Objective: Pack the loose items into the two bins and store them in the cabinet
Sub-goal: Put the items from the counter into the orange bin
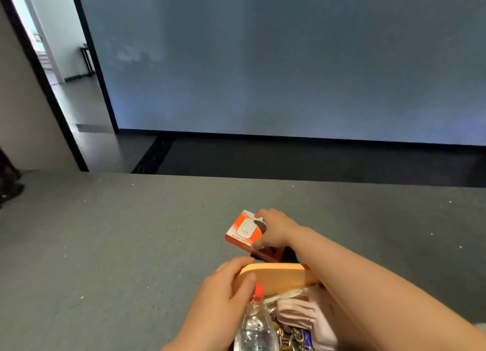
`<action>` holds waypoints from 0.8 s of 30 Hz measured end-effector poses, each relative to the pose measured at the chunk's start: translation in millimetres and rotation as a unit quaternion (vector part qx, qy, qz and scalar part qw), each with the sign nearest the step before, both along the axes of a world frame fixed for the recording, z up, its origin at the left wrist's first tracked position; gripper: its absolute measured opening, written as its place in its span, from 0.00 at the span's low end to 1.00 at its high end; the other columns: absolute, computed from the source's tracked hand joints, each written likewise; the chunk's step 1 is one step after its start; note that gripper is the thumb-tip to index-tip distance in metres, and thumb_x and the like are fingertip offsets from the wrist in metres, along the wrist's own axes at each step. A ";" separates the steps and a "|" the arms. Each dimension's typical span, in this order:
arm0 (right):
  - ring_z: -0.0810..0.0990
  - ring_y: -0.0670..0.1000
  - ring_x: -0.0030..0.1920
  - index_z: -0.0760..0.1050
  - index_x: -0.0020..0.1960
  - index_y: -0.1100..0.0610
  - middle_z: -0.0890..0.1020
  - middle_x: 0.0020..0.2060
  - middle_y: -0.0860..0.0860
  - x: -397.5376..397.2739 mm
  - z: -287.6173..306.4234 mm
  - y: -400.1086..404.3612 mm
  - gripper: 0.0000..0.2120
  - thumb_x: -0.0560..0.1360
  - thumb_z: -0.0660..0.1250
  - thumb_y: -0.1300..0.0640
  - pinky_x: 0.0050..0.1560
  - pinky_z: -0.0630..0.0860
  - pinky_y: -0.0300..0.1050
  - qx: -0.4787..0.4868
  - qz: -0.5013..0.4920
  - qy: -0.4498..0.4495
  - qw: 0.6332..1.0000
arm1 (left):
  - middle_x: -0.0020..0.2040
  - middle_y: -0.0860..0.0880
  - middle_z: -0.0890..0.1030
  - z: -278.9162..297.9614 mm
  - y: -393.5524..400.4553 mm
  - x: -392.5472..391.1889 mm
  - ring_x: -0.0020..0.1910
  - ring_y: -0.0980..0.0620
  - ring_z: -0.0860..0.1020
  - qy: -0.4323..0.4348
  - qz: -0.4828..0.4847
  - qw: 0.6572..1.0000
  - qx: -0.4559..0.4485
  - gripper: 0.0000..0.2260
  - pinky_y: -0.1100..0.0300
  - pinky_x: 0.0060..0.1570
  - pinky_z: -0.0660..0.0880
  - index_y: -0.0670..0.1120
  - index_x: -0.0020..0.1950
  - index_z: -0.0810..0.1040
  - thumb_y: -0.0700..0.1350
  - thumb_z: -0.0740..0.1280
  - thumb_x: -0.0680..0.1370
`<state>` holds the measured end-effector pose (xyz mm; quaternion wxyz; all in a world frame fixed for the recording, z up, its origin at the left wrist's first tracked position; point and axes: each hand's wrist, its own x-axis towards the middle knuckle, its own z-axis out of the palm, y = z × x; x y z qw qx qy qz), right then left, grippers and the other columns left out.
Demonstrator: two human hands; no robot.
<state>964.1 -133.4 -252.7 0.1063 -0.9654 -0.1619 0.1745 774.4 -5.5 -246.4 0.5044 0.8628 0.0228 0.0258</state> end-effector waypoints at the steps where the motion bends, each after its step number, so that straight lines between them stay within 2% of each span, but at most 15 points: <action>1: 0.72 0.56 0.63 0.62 0.72 0.51 0.71 0.64 0.53 5.1 -3.8 2.2 0.45 0.61 0.79 0.44 0.60 0.73 0.52 -0.020 0.003 0.012 1.000 | 0.51 0.65 0.77 -1.1 0.1 0.8 0.52 0.67 0.74 0.002 0.001 1.000 0.002 0.08 0.67 0.51 0.71 0.66 0.55 0.73 0.53 0.62 0.78; 5: 0.73 0.56 0.61 0.61 0.70 0.48 0.72 0.63 0.52 14.1 -16.8 5.2 0.48 0.56 0.80 0.43 0.59 0.74 0.56 -0.055 0.001 0.038 0.998 | 0.50 0.66 0.77 -3.2 1.1 2.1 0.51 0.65 0.75 0.010 -0.004 1.000 0.005 0.08 0.62 0.53 0.72 0.68 0.53 0.72 0.55 0.63 0.78; 10: 0.71 0.56 0.62 0.61 0.71 0.48 0.72 0.61 0.52 9.6 -10.9 0.0 0.49 0.56 0.79 0.42 0.57 0.74 0.54 -0.029 0.004 -0.039 0.999 | 0.51 0.66 0.77 -3.0 1.9 2.3 0.52 0.65 0.75 0.012 -0.010 1.000 0.006 0.08 0.60 0.54 0.73 0.72 0.50 0.71 0.56 0.62 0.78; 17: 0.69 0.53 0.64 0.60 0.71 0.46 0.70 0.64 0.49 -30.5 47.7 -20.3 0.47 0.57 0.77 0.41 0.58 0.73 0.54 0.055 0.002 -0.152 0.987 | 0.52 0.60 0.79 0.8 3.7 -0.4 0.52 0.61 0.77 -0.002 0.000 1.000 0.020 0.09 0.54 0.55 0.75 0.62 0.57 0.75 0.53 0.62 0.78; 21: 0.72 0.51 0.62 0.62 0.72 0.46 0.71 0.63 0.48 -79.7 96.4 -57.7 0.47 0.57 0.77 0.42 0.58 0.75 0.53 0.130 -0.021 -0.153 0.979 | 0.59 0.58 0.76 4.2 4.9 -13.2 0.57 0.58 0.74 -0.037 0.008 0.996 0.083 0.15 0.61 0.57 0.70 0.56 0.64 0.73 0.51 0.64 0.78; 24: 0.70 0.48 0.63 0.60 0.73 0.45 0.70 0.65 0.46 -127.4 110.8 -93.6 0.47 0.59 0.78 0.45 0.61 0.73 0.50 0.150 -0.020 -0.126 0.980 | 0.65 0.58 0.72 -0.8 2.3 -37.2 0.64 0.57 0.70 -0.057 0.012 0.994 0.087 0.20 0.59 0.63 0.67 0.54 0.69 0.69 0.52 0.65 0.77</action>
